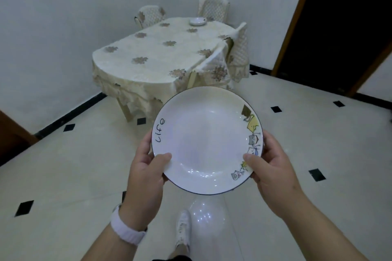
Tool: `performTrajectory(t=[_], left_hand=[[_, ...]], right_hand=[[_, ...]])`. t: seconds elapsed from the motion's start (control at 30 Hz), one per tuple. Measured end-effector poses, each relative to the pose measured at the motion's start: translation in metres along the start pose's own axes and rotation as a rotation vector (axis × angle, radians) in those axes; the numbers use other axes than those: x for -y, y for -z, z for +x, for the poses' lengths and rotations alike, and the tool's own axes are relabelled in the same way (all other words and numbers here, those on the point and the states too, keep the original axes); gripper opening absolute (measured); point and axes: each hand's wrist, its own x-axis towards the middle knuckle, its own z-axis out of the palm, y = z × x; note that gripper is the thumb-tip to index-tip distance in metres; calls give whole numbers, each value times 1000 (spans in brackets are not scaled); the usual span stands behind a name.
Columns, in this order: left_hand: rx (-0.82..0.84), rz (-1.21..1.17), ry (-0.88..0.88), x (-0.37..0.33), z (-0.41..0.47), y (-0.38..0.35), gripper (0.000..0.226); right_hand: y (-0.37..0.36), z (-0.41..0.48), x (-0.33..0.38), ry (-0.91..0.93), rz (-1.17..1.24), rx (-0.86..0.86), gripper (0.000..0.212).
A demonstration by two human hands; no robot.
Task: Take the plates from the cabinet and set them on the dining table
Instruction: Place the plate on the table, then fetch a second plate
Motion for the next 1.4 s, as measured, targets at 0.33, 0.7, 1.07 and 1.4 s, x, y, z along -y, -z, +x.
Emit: performTrajectory(t=[0.33,0.7,1.07,1.4], left_hand=[[202,-48,85,-17,191,-15,57],[373,-101,144,-13,320,-70,57],[446,-53,191,23,403,-214,57],[412,3,201,56,460,-397,55]], right_hand=[[-33,146,11,-28,8,-185,51],[-17,251,19,11,45,-354,51],[107,348,25,43,174,-433,50],[268,438,66,30,190,-425,52]])
